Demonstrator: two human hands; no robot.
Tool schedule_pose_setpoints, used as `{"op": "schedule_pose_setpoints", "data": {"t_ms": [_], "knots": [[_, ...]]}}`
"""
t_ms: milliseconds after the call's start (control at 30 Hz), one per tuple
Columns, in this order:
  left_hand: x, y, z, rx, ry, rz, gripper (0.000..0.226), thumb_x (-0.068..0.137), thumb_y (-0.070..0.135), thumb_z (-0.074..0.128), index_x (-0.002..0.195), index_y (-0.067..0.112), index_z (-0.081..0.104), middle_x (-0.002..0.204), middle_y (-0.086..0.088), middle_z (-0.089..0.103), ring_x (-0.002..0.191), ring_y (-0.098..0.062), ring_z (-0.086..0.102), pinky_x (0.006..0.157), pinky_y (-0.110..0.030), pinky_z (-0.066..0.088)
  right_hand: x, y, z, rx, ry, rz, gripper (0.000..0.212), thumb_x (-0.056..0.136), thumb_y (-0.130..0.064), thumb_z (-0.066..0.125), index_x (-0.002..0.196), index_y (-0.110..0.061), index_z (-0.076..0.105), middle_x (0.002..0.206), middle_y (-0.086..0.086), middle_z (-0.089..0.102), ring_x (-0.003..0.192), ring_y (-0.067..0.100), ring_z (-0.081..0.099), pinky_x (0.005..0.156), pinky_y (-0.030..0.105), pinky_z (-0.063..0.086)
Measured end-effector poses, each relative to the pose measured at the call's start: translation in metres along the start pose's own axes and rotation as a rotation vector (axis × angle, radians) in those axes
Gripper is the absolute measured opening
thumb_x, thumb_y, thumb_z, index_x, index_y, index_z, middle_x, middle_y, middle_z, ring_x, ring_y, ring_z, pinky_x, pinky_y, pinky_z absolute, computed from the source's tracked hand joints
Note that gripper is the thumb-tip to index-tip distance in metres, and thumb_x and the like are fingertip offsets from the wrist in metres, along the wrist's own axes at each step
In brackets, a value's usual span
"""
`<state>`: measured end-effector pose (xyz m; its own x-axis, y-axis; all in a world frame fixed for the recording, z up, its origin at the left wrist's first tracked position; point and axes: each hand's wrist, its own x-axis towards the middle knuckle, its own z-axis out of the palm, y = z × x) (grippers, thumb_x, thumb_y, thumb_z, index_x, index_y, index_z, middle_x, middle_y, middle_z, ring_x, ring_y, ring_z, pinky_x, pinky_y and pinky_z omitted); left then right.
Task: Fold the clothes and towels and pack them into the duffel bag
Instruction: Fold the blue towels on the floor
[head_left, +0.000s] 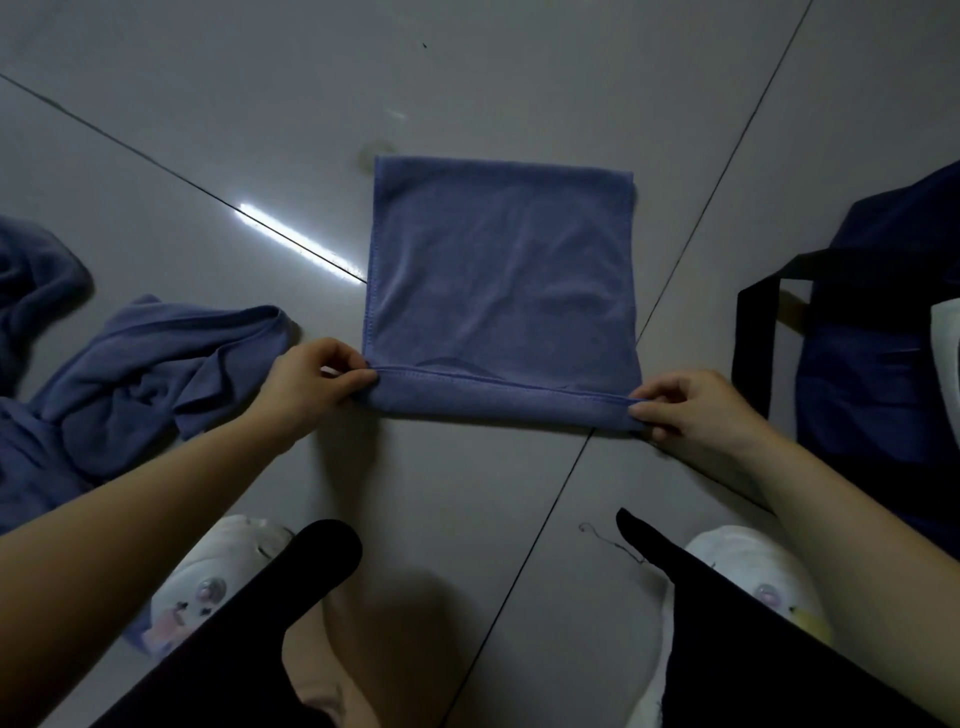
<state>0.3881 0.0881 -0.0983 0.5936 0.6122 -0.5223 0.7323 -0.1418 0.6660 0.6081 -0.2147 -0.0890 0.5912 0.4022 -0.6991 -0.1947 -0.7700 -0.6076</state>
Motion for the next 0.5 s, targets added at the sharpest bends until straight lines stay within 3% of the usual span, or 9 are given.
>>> {"op": "schedule_pose_setpoints", "data": {"t_ms": [233, 500], "knots": [[0.004, 0.004, -0.004, 0.038, -0.003, 0.046, 0.016, 0.089, 0.016, 0.065, 0.079, 0.016, 0.052, 0.075, -0.011, 0.064, 0.061, -0.023, 0.061, 0.056, -0.030, 0.052, 0.002, 0.005, -0.002, -0.349, 0.024, -0.113, 0.010, 0.087, -0.017, 0.068, 0.077, -0.014, 0.069, 0.053, 0.003, 0.060, 0.044, 0.006, 0.050, 0.053, 0.019, 0.041], [0.005, 0.017, -0.015, 0.037, -0.037, 0.159, 0.017, 0.088, 0.008, 0.065, 0.083, 0.020, 0.055, 0.082, -0.003, 0.066, 0.078, -0.022, 0.066, 0.064, -0.032, 0.054, -0.009, -0.007, -0.019, -0.545, 0.084, -0.256, 0.015, 0.090, -0.023, 0.064, 0.081, -0.011, 0.066, 0.063, -0.002, 0.058, 0.068, 0.022, 0.056, 0.065, 0.034, 0.042]]}}
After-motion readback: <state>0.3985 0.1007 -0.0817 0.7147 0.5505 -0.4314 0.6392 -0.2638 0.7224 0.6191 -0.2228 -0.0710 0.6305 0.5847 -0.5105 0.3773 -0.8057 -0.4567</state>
